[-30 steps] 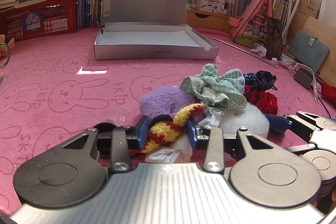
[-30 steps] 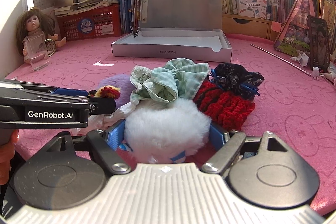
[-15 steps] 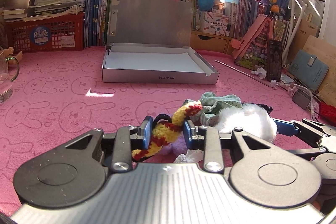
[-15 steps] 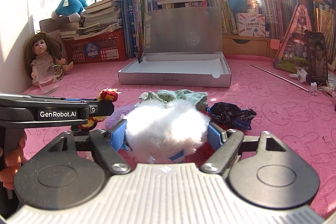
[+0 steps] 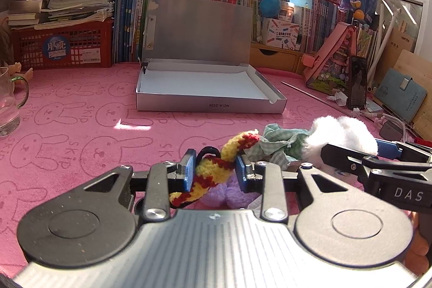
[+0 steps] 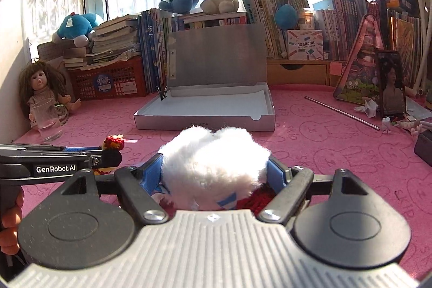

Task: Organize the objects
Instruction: 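Carry the white plush with the right tool while the left tool carries the snake to the silver box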

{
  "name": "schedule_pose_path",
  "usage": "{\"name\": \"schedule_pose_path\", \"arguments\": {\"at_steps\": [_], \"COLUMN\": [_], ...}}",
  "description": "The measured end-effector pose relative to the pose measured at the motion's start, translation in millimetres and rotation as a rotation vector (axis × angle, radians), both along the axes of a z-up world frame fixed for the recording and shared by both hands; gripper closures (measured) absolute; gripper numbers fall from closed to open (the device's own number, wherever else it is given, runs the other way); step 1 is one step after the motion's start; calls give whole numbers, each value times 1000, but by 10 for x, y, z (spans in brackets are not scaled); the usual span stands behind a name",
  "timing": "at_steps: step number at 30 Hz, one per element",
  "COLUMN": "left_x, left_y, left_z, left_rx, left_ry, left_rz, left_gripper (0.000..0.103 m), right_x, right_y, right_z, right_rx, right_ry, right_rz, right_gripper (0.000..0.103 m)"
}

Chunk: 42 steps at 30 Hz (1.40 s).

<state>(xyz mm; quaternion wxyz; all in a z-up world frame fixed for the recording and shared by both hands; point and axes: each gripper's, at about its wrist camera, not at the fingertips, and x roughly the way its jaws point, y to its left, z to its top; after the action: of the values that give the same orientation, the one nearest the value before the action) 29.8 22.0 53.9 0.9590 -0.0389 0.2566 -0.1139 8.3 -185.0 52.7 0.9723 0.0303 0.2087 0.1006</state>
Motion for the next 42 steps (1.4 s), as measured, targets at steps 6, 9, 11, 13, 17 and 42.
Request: {"name": "schedule_pose_path", "arguments": {"at_steps": [6, 9, 11, 13, 17, 42], "left_x": [24, 33, 43, 50, 69, 295], "left_y": [-13, -35, -45, -49, -61, -39], "left_z": [48, 70, 77, 79, 78, 215], "left_rx": [-18, -12, -13, -14, -16, -50], "left_ry": [-8, -17, -18, -17, -13, -25], "left_rz": [-6, -9, -9, -9, -12, -26], "left_gripper": [67, 67, 67, 67, 67, 67], "right_x": [10, 16, 38, 55, 63, 328], "right_y": [-69, -90, -91, -95, -111, -287], "right_z": [92, 117, 116, 106, 87, 192], "right_rx": [29, 31, 26, 29, 42, 129], "right_ry": [-9, -18, -15, -5, 6, 60], "right_rz": [-9, -22, -34, -40, -39, -55], "right_gripper": [24, 24, 24, 24, 24, 24]}}
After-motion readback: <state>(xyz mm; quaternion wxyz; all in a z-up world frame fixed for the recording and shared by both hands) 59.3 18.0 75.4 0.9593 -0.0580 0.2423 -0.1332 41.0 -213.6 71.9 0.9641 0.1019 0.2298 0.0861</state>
